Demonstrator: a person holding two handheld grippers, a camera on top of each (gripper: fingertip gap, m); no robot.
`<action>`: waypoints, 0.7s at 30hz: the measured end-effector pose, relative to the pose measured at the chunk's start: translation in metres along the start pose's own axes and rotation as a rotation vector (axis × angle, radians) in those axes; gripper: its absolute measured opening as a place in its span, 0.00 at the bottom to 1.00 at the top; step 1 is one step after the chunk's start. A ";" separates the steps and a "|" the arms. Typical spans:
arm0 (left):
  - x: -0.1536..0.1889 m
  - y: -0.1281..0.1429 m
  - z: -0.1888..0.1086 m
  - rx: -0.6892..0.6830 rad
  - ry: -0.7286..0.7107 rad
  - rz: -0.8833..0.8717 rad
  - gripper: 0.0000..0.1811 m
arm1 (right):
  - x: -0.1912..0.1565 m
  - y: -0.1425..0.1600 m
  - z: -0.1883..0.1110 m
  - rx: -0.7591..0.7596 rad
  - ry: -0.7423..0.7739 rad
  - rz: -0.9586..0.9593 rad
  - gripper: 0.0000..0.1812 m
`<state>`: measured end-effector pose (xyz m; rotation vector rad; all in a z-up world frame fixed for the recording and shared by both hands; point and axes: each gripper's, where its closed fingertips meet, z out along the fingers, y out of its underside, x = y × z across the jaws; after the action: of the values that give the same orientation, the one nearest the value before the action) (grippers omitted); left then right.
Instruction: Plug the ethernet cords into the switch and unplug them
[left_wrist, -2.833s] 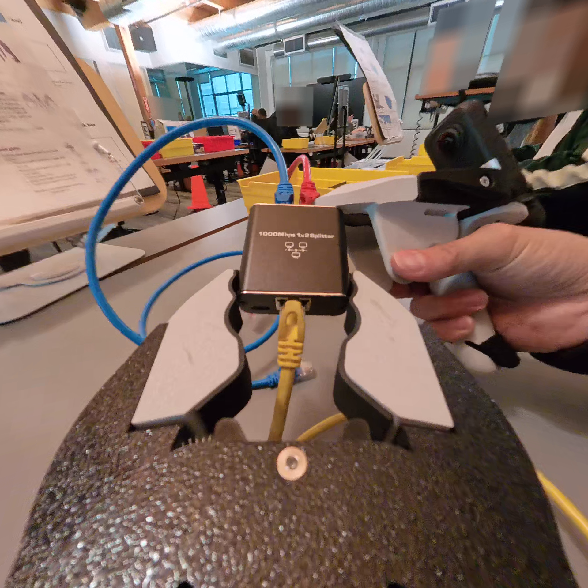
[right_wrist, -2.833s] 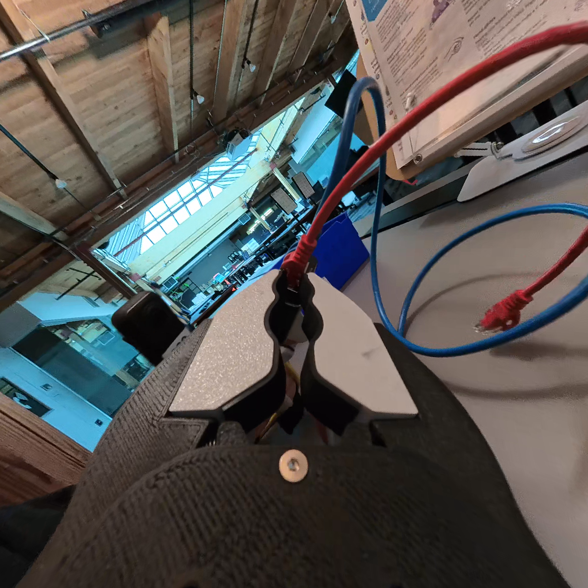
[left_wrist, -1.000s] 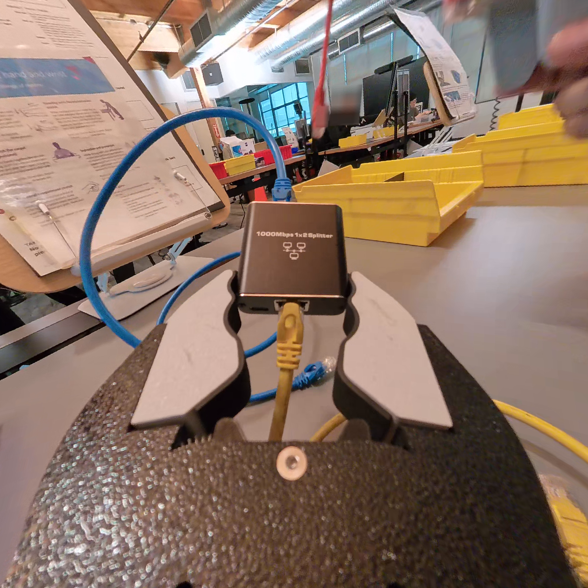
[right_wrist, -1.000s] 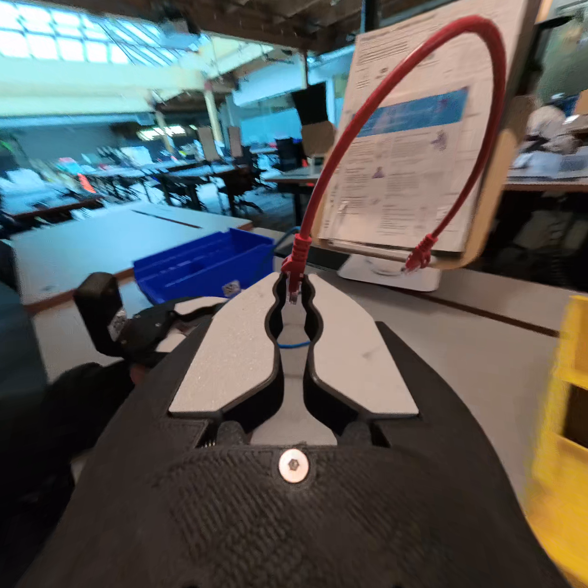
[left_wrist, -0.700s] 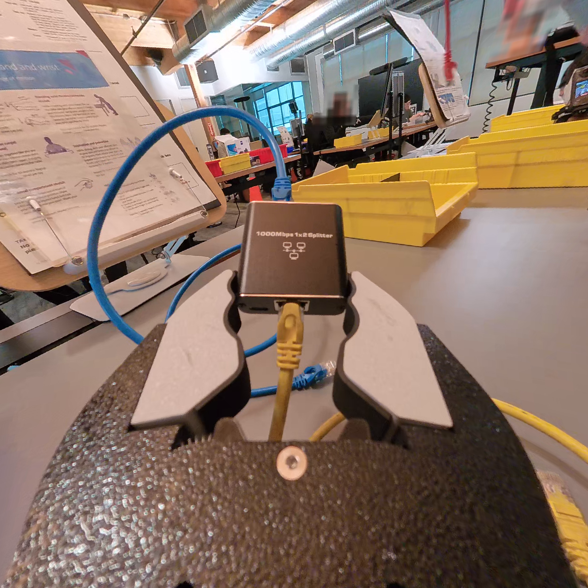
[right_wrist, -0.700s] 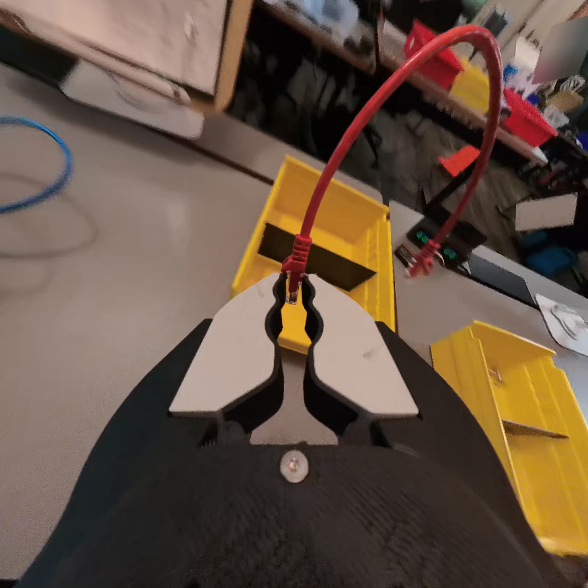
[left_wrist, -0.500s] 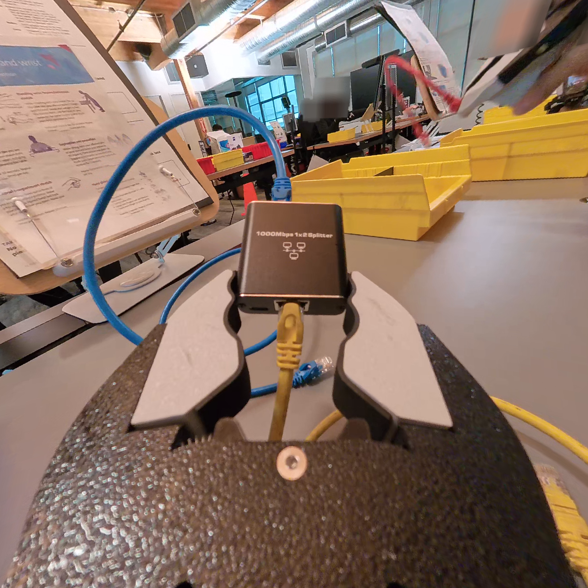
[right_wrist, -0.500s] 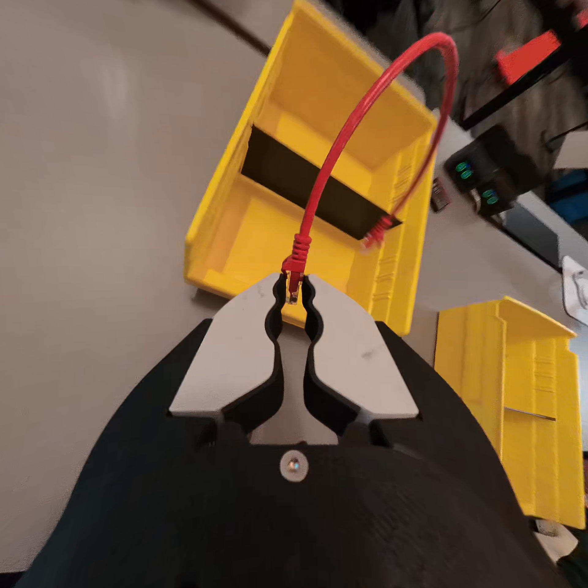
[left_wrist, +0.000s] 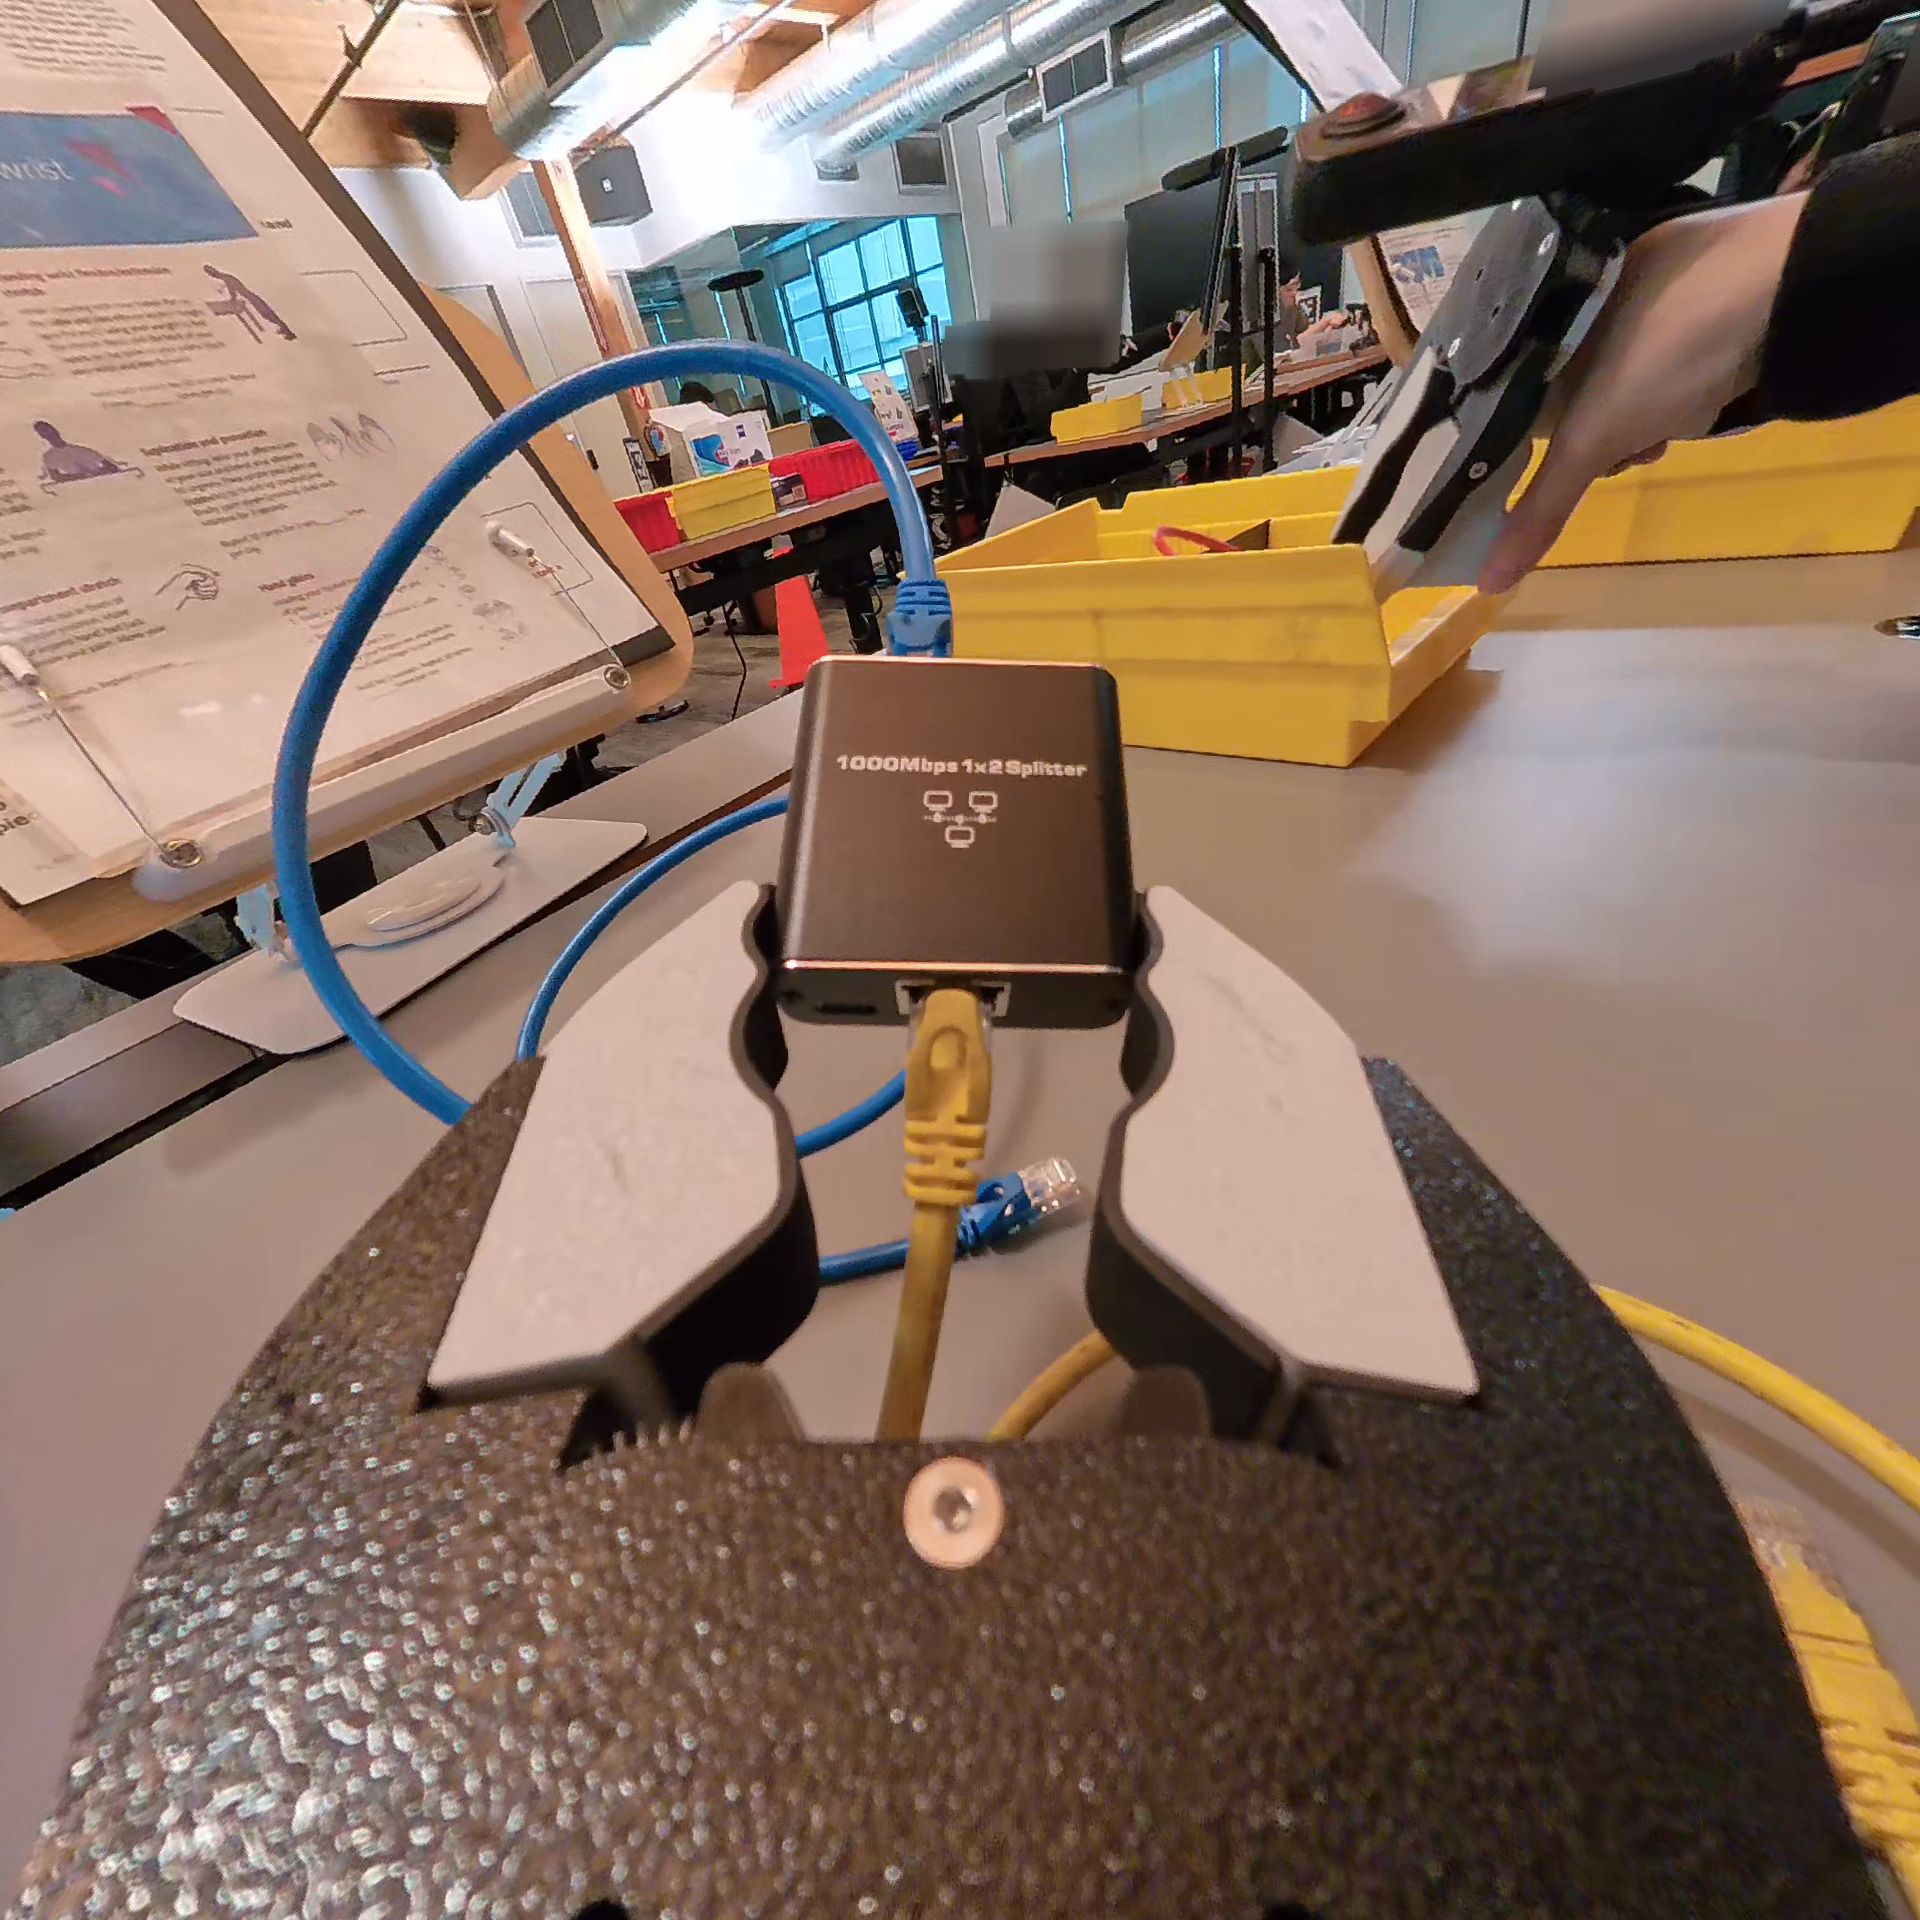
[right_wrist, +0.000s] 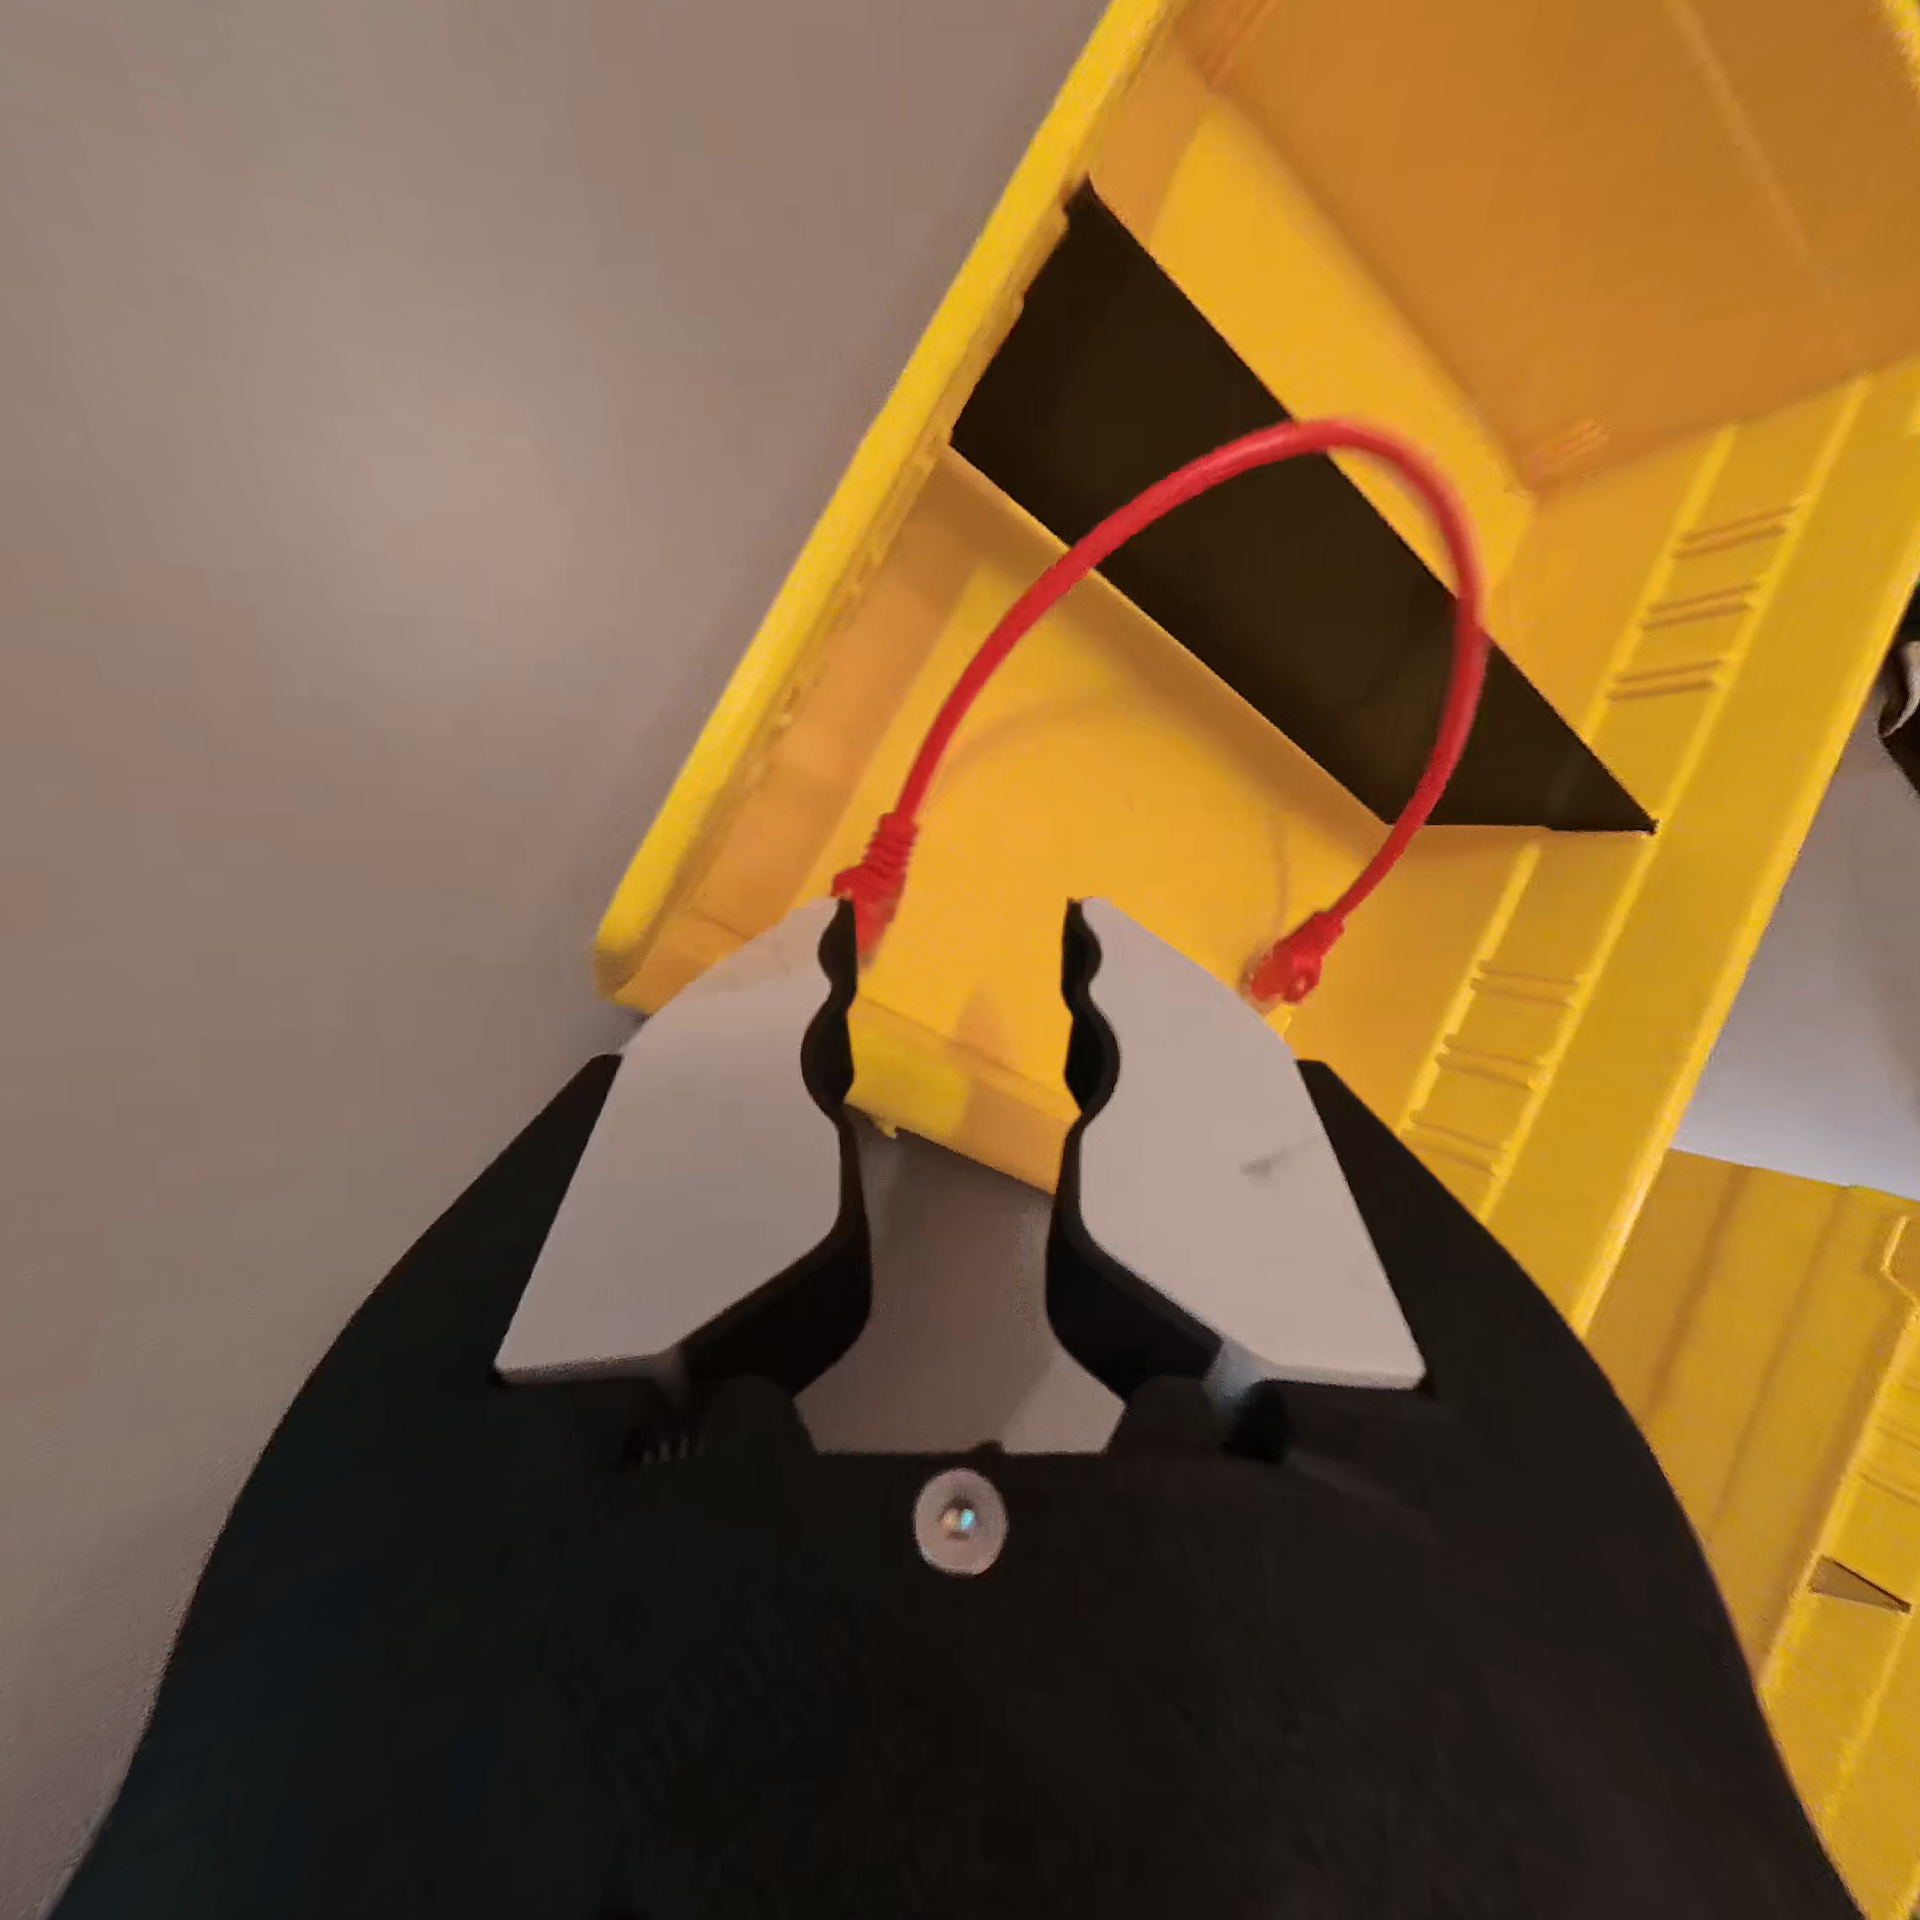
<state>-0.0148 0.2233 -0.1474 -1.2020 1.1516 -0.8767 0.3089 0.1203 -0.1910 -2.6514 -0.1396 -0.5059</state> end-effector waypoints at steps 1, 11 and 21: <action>0.000 0.000 0.000 0.000 0.001 0.000 0.34 | -0.002 -0.002 -0.004 0.009 -0.013 -0.001 0.24; 0.007 0.003 0.002 -0.017 0.044 0.005 0.34 | -0.119 -0.084 -0.119 0.628 -0.591 0.340 0.37; 0.026 0.001 0.002 -0.015 0.139 0.051 0.34 | -0.239 -0.130 -0.121 0.830 -1.066 0.737 0.35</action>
<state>-0.0071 0.1995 -0.1532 -1.1326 1.2969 -0.9260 0.0246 0.1802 -0.1264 -1.6814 0.2585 0.9969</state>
